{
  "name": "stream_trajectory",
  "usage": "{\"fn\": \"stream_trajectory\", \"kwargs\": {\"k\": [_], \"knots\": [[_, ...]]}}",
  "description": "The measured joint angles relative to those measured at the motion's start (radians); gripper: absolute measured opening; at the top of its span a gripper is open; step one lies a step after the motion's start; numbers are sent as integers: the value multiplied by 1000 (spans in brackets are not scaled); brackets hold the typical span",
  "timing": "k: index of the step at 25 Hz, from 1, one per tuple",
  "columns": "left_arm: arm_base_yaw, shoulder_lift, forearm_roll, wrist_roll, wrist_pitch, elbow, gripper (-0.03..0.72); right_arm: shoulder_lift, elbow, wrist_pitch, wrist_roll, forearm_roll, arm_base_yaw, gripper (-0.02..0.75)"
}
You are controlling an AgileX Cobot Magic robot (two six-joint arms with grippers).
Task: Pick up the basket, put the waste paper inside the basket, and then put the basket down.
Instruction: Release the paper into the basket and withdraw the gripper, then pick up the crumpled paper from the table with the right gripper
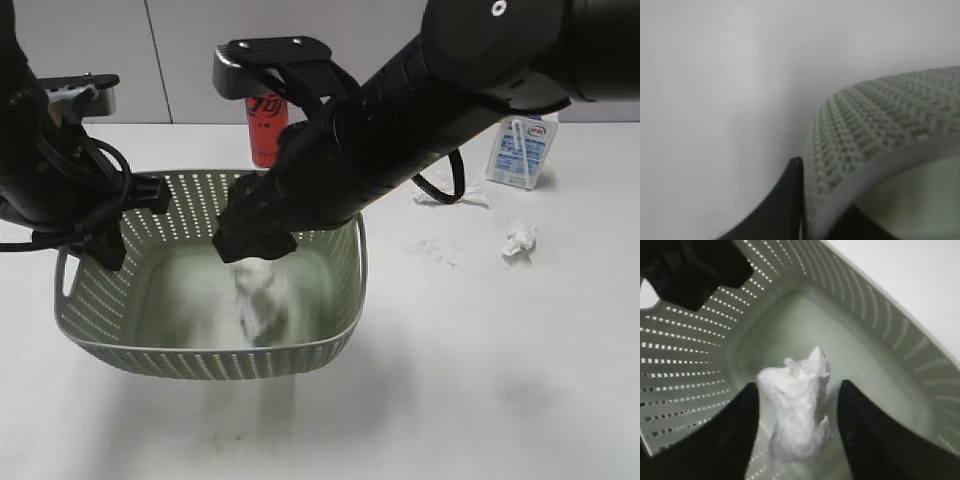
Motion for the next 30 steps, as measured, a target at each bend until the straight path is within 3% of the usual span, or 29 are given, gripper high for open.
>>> {"fn": "stream_trajectory", "kwargs": {"k": [1, 3, 7, 10, 14, 16, 18, 22, 26, 30], "knots": [[0, 0, 0, 0, 0, 0, 6, 0, -2, 0, 1, 0, 0, 506], [0, 0, 1, 0, 0, 0, 6, 0, -14, 5, 7, 0, 0, 603], [0, 0, 1, 0, 0, 0, 6, 0, -58, 37, 61, -38, 0, 649], [0, 0, 1, 0, 0, 0, 6, 0, -130, 125, 189, -194, 0, 655], [0, 0, 1, 0, 0, 0, 6, 0, -271, 340, 401, -516, -17, 655], [0, 0, 2, 0, 0, 0, 6, 0, -336, 458, 479, -667, -43, 655], [0, 0, 2, 0, 0, 0, 6, 0, -375, 543, 509, -746, -89, 655], [0, 0, 2, 0, 1, 0, 6, 0, -394, 619, 525, -764, -238, 647], [0, 0, 2, 0, 1, 0, 6, 4, -390, 599, 527, -685, -436, 626], [0, 0, 2, 0, 3, 0, 6, 40, -377, 548, 528, -592, -576, 605]]}}
